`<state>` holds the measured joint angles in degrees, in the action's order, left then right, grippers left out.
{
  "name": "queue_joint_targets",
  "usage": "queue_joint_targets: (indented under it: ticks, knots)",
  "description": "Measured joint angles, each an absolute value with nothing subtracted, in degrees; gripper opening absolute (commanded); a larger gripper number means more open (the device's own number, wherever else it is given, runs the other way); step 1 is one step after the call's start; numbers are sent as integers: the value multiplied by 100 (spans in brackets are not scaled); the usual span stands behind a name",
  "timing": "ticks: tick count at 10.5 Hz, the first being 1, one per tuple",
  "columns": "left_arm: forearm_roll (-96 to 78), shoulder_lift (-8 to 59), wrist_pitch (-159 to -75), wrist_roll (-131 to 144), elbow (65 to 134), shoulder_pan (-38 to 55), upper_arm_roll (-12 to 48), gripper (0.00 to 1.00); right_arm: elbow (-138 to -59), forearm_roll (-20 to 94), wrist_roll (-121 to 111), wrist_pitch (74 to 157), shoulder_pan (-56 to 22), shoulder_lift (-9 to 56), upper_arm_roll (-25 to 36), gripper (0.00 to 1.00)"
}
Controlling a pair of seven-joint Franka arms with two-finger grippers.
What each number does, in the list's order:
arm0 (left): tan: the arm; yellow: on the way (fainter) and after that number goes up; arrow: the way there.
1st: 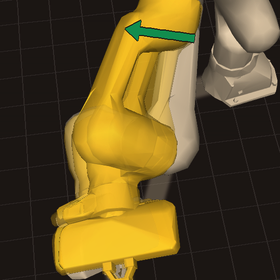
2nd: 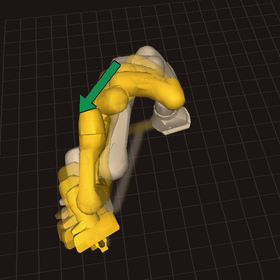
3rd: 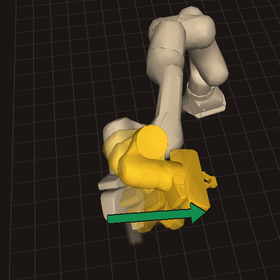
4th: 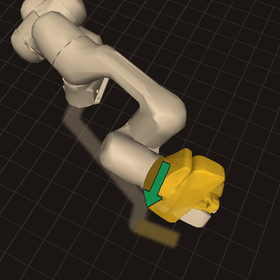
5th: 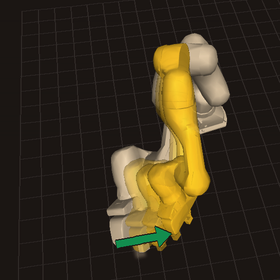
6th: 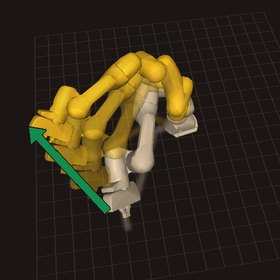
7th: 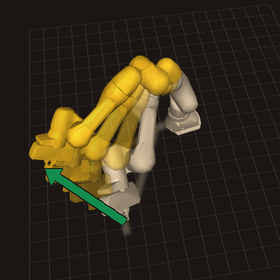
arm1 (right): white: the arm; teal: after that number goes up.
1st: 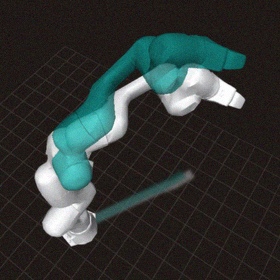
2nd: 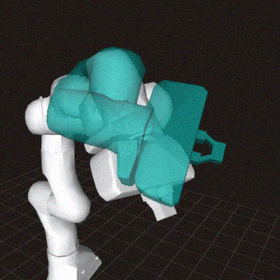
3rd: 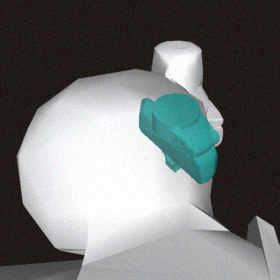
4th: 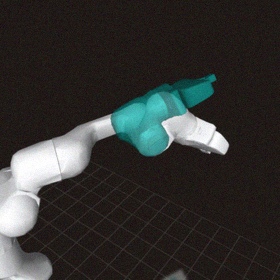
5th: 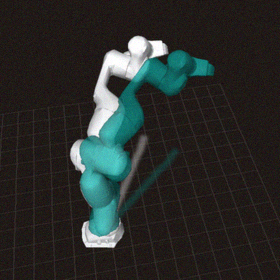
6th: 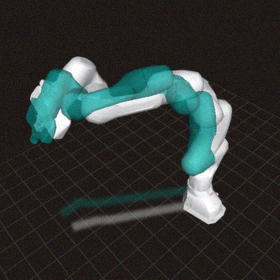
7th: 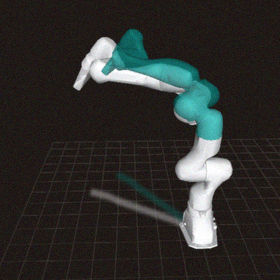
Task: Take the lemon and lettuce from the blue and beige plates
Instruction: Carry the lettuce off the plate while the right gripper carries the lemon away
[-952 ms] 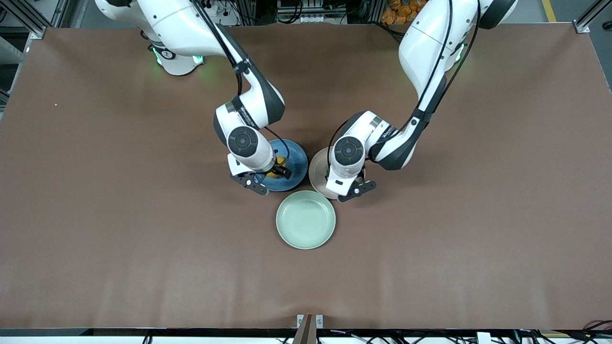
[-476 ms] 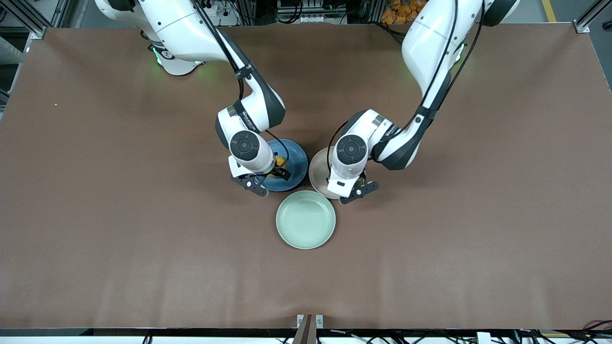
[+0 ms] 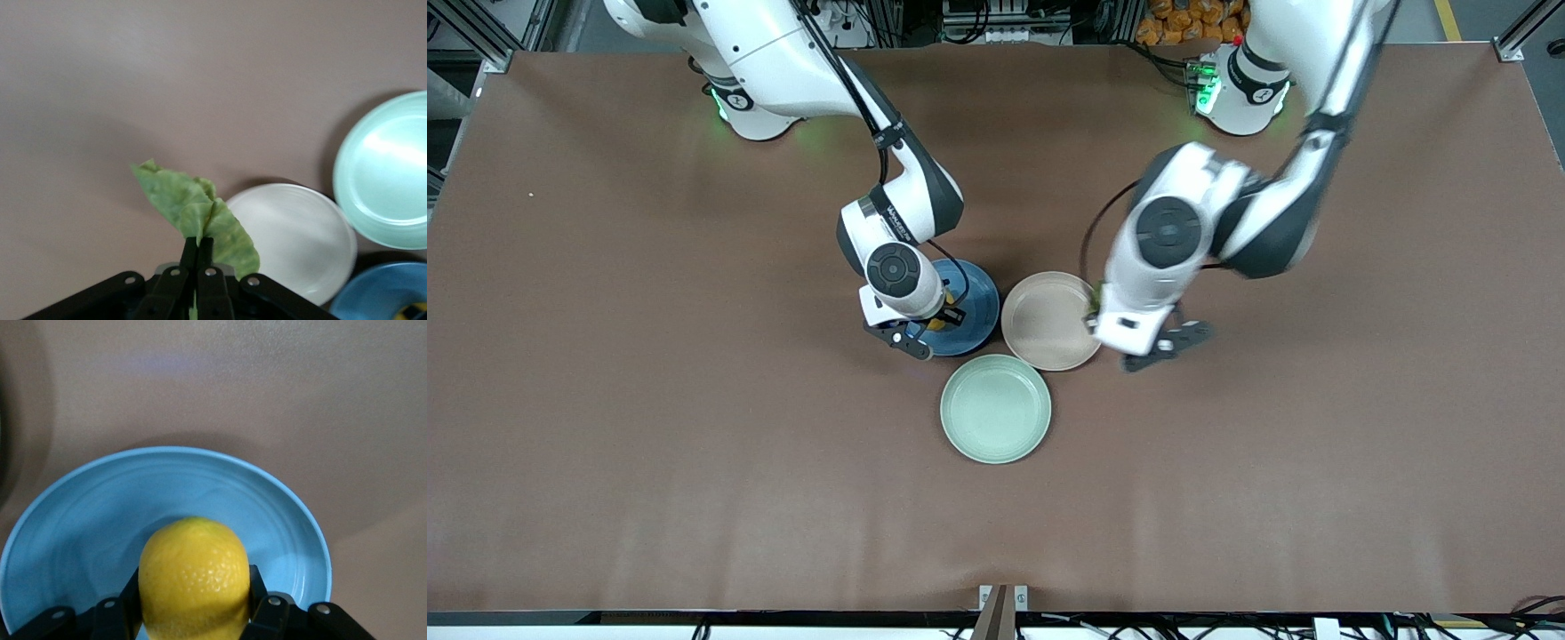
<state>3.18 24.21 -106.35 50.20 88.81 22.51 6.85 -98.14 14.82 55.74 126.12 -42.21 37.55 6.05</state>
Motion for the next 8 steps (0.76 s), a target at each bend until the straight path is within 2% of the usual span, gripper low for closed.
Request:
queue_joint_targets:
  ticks: [5, 8]
  knots:
    - [318, 2261, -10159, 3239, 9008, 1124, 668, 0, -9722, 1483, 5579, 12535, -4188, 3534, 653, 0]
    - [318, 2323, -10119, 2444, 9185, 531, 666, 0, -9637, 1482, 4996, 11921, -3629, 3155, 730, 0]
